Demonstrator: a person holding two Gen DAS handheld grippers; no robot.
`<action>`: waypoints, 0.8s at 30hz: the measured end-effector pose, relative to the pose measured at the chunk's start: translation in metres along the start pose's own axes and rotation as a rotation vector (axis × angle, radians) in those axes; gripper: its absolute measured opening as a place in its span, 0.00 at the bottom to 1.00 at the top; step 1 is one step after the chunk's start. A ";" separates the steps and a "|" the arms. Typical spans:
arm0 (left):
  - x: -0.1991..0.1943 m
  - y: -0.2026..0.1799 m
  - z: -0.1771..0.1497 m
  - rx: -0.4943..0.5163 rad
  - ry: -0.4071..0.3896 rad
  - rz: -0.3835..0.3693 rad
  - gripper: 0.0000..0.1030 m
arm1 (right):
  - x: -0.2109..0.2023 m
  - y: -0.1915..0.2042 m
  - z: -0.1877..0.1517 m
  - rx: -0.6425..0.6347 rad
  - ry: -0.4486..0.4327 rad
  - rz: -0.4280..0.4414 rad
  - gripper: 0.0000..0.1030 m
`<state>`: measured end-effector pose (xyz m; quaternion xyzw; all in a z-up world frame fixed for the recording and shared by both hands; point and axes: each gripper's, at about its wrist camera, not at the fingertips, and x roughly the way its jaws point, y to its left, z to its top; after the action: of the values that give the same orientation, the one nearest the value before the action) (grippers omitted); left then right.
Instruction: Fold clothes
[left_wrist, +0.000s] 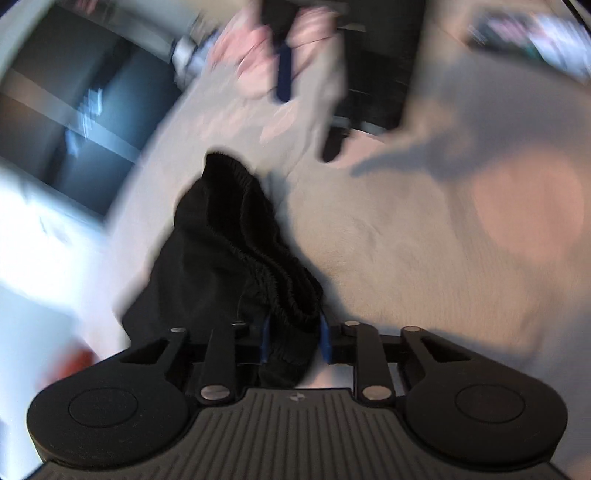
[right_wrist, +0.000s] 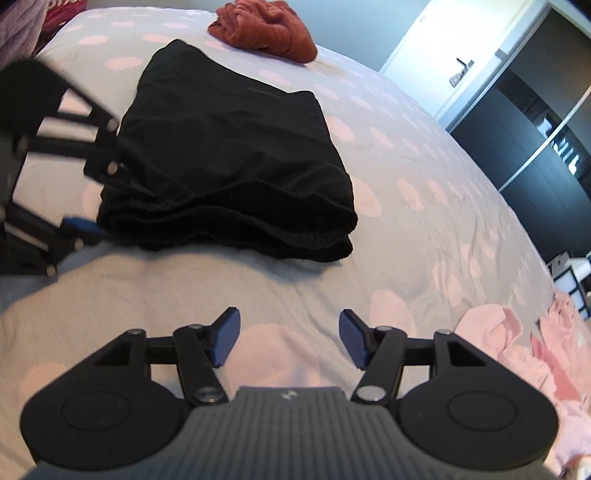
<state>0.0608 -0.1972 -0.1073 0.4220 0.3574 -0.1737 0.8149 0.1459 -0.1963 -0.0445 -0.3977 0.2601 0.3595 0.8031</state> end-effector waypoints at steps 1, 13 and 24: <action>0.000 0.019 0.004 -0.118 0.024 -0.064 0.19 | 0.000 0.002 0.001 -0.030 -0.006 -0.005 0.64; 0.032 0.140 -0.042 -0.902 0.156 -0.476 0.17 | 0.019 0.030 0.021 -0.751 -0.135 -0.103 0.97; 0.050 0.151 -0.069 -1.138 0.194 -0.597 0.17 | 0.059 0.027 0.034 -1.229 -0.160 0.027 0.99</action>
<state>0.1528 -0.0519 -0.0857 -0.1793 0.5676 -0.1376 0.7917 0.1649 -0.1353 -0.0799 -0.7561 -0.0504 0.4824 0.4393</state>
